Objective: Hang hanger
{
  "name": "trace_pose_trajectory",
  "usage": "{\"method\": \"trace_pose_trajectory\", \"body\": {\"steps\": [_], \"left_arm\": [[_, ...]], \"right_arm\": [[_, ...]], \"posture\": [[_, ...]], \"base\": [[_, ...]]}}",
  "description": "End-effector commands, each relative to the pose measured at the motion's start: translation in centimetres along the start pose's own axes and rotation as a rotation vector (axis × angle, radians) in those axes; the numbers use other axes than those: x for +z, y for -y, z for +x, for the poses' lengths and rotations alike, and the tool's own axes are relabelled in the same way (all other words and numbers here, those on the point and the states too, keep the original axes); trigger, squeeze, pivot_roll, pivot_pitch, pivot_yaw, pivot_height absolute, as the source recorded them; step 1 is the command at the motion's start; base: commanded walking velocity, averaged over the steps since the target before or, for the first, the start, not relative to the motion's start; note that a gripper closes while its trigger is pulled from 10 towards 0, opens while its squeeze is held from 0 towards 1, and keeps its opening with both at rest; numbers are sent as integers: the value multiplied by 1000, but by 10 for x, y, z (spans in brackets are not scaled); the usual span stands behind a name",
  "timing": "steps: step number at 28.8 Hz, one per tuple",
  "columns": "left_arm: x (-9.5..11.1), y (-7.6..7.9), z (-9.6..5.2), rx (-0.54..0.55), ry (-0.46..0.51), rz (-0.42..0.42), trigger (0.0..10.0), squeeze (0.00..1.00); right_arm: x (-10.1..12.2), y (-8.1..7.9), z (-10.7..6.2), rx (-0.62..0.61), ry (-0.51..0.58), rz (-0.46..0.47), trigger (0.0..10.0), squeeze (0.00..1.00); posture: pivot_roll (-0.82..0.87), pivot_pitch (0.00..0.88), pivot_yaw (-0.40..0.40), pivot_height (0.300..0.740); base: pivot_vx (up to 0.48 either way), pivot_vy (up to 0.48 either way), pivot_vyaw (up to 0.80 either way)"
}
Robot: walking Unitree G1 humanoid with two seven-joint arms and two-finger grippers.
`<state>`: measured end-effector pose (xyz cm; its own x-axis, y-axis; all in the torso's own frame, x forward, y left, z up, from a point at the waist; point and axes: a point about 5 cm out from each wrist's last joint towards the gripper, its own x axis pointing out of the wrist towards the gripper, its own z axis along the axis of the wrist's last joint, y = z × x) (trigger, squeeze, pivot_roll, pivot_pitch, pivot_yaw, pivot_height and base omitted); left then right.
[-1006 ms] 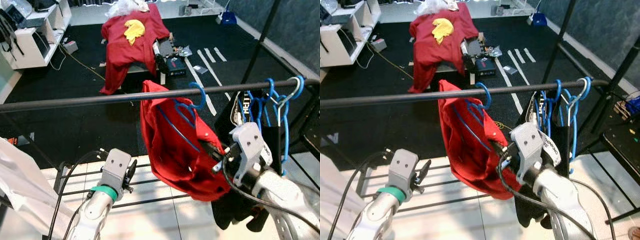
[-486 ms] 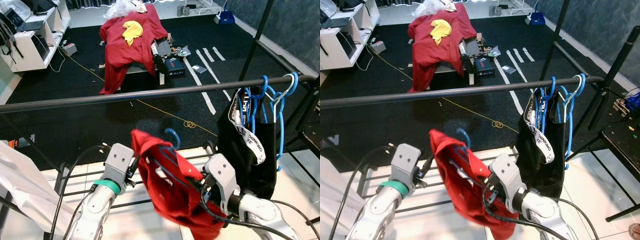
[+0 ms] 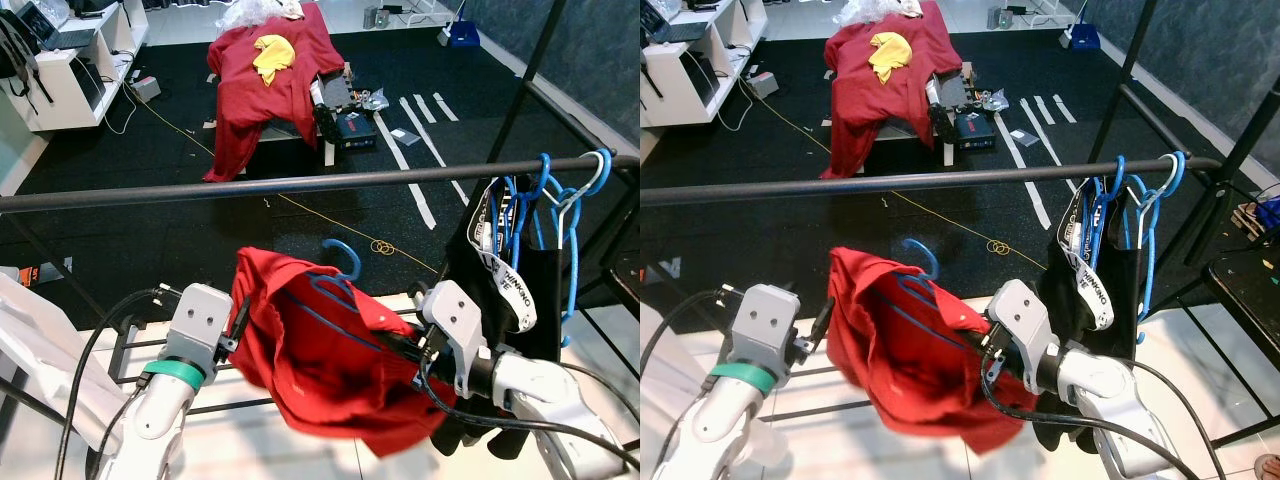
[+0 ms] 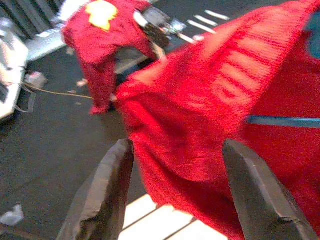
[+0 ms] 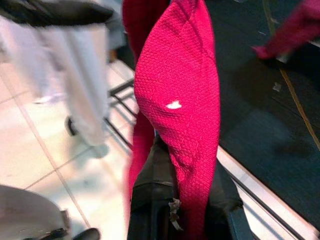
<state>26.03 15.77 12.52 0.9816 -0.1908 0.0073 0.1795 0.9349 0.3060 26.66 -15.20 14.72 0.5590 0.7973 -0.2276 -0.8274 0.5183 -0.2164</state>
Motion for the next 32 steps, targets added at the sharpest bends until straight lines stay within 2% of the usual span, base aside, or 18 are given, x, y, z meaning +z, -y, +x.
{"method": "trace_pose_trajectory", "body": {"steps": [1, 2, 5, 10, 11, 15, 18, 19, 20, 23, 27, 32], "left_arm": [[-3, 5, -3, -34, -26, -5, 10000, 455], [0, 8, -1, -38, -17, -20, 10000, 0], [9, 15, 9, -17, 12, -78, 10000, 0], [11, 10, 18, 65, 25, -54, 10000, 0], [12, 6, 20, 89, 27, -41, 0, 0], [10, 1, 21, 107, 21, -15, 0, 0], [1, -5, 5, 35, -6, 165, 0, 0], [1, -5, 5, 35, -6, 165, 0, 0], [-1, -6, 1, 16, -13, 201, 0, 0], [-1, -6, 1, 16, -13, 201, 0, 0], [-2, -8, -3, 8, -22, 249, 0, 0], [7, -17, -1, 59, 13, 286, 0, 0]], "right_arm": [[7, -5, 3, 50, 41, -22, 10000, 0], [7, -7, 3, 73, 37, -24, 10000, 0], [6, -8, 5, 96, 35, -31, 10000, 0], [7, -9, 6, 109, 36, -32, 10000, 0], [6, -10, 5, 116, 34, -32, 10000, 0], [5, -10, 4, 114, 29, -32, 10000, 0], [1, -2, -3, 54, 3, -41, 10000, 0], [1, -2, -3, 54, 3, -41, 10000, 0], [0, 0, -4, 46, 0, -44, 10000, 0], [0, 0, -4, 46, 0, -44, 10000, 0], [0, 2, -5, 42, -3, -49, 10000, 0], [-6, 1, -3, 56, -45, -91, 10000, 0]], "posture": [[-125, 91, 69, 740], [-125, 91, 69, 740], [-127, 88, 69, 740], [-128, 86, 70, 740], [-129, 84, 71, 740], [-134, 82, 74, 740], [-139, 82, 81, 740], [-139, 82, 81, 740], [-139, 82, 81, 740], [-139, 82, 81, 740], [-128, 77, 82, 740], [-126, 75, 81, 740]], "base": [[0, 0, 0], [0, 0, 0], [0, 0, 0], [0, 0, 0], [0, 0, 0], [0, 0, 0], [0, 0, 0], [0, 0, 0], [0, 0, 0], [0, 0, 0], [0, 0, 0], [0, 0, 0]]}}
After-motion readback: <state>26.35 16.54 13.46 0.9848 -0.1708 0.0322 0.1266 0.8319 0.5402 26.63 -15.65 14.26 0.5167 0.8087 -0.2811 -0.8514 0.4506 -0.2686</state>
